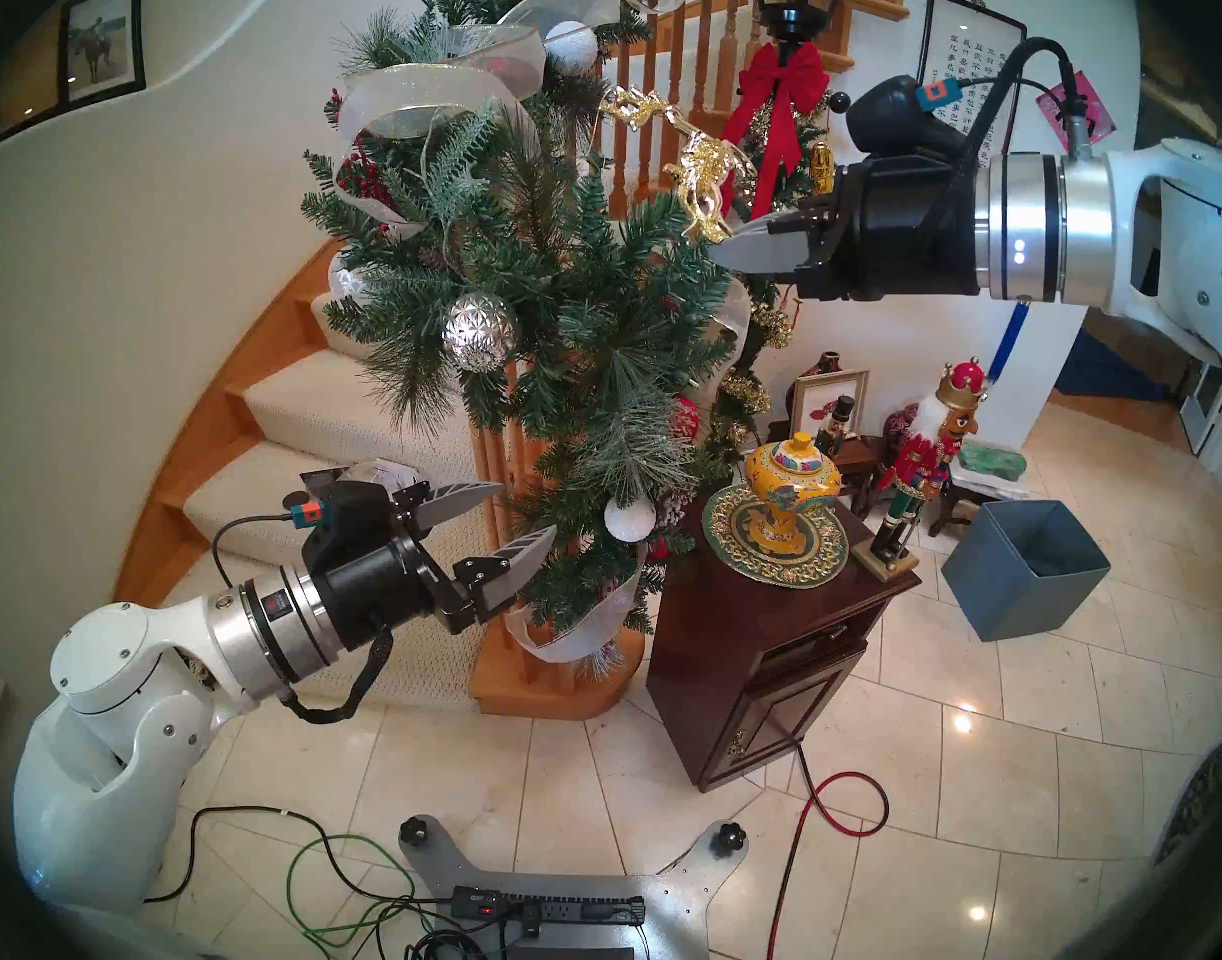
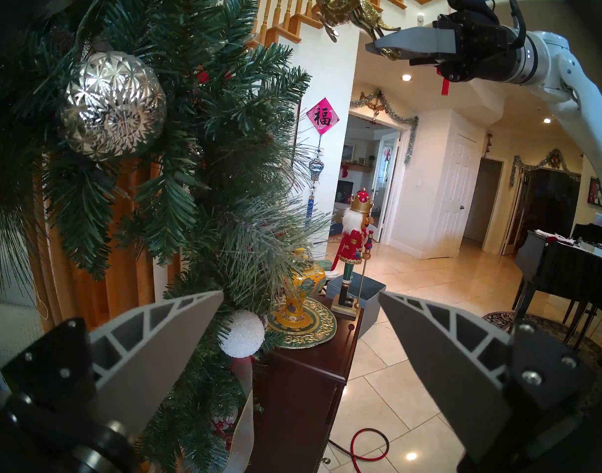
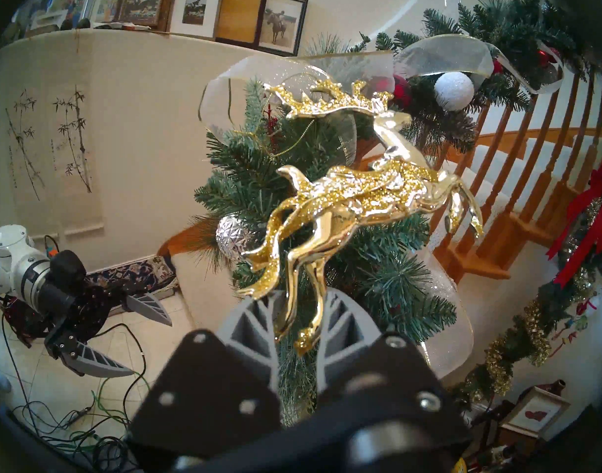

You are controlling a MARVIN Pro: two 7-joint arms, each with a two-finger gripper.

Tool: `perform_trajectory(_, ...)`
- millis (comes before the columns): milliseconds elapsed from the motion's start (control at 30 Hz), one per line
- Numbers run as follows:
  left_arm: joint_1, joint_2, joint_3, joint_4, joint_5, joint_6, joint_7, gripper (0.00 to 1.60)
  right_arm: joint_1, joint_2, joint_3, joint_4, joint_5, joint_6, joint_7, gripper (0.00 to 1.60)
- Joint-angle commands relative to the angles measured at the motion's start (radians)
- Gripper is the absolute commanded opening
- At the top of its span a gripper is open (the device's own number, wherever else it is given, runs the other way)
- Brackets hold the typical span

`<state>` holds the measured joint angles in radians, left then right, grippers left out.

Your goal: Hang the ornament onto the Christmas-tree-style decoration

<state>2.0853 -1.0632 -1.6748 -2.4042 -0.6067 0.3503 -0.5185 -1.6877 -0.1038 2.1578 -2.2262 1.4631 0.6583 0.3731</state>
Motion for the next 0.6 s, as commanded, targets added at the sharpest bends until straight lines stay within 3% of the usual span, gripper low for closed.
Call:
perform_trajectory(0,-0.002,0.0,0.0,-0.004,0.0,-0.001,-0.001,1.6,0.027,0.002,-0.006,-0.003,0.006,-0.02,-0.014,0.0)
perform_trajectory(567,-0.002,0.0,0.0,-0.003,0.0,-0.001,0.0,1.6,0.043,0.002,-0.052,-0.007,0.022,-0.042,-0.048,0.0)
